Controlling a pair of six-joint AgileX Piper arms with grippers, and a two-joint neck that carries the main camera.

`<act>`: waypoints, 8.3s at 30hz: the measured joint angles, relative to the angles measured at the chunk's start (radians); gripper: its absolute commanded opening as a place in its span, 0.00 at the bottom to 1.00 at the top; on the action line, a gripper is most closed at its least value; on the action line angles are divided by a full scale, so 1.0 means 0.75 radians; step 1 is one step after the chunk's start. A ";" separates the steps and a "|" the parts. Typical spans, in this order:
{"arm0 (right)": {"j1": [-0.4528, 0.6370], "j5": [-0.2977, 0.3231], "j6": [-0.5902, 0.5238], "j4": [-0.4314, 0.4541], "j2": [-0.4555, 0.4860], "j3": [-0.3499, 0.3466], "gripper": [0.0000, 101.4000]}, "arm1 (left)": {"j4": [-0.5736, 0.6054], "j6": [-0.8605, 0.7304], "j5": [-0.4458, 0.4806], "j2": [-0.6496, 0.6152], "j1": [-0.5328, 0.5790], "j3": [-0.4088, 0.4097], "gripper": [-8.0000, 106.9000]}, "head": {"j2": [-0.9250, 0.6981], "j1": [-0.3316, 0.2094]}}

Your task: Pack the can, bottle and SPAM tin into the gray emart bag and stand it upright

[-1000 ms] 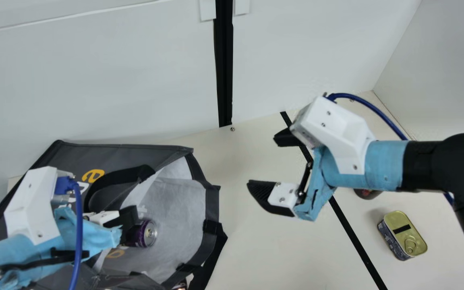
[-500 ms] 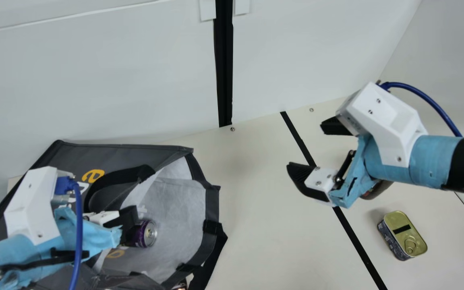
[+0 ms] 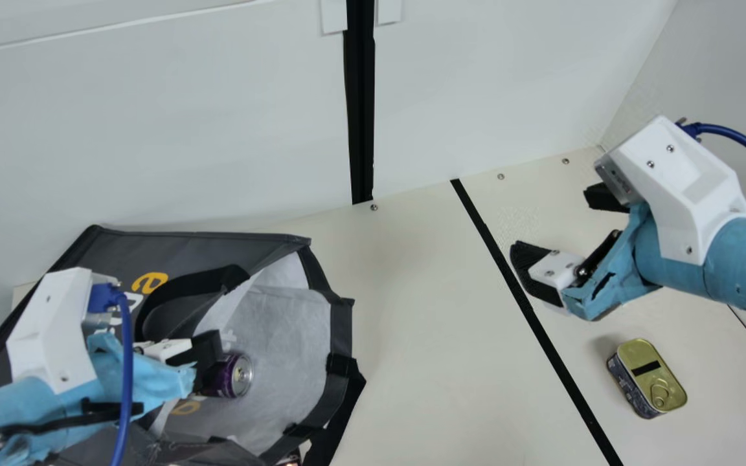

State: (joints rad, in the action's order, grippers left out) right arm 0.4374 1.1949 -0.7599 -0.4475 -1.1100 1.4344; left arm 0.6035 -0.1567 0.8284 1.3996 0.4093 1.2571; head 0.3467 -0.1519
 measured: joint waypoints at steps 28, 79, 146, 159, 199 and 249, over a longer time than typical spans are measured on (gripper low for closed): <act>-0.273 0.034 0.733 0.744 0.112 -0.045 0.94 | 0.000 0.000 0.000 0.000 0.000 0.000 0.00 | 0.002 0.000; -0.139 0.034 0.917 0.745 0.212 -0.196 0.94 | 0.000 0.000 0.000 0.000 0.000 0.000 0.00 | 0.002 0.000; 0.063 0.032 0.879 0.722 -0.054 -0.075 0.94 | 0.000 0.000 0.000 0.000 0.000 0.000 0.00 | 0.002 0.000; 0.086 0.033 0.880 0.699 -0.162 -0.007 0.94 | 0.000 0.000 0.000 0.000 0.000 0.000 0.00 | 0.002 0.000; 0.181 0.031 0.780 0.618 -0.570 0.219 0.94 | 0.000 0.000 0.000 0.000 0.000 0.000 0.00 | 0.000 0.000; 0.182 0.033 0.743 0.613 -0.816 0.240 0.41 | 0.000 0.000 0.000 0.000 0.000 0.000 0.00 | 0.002 0.000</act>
State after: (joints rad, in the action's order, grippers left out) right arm 0.5740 1.2195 -0.2028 0.0122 -1.7219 1.6147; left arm 0.6035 -0.1567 0.8284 1.3996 0.4093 1.2571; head 0.3482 -0.1519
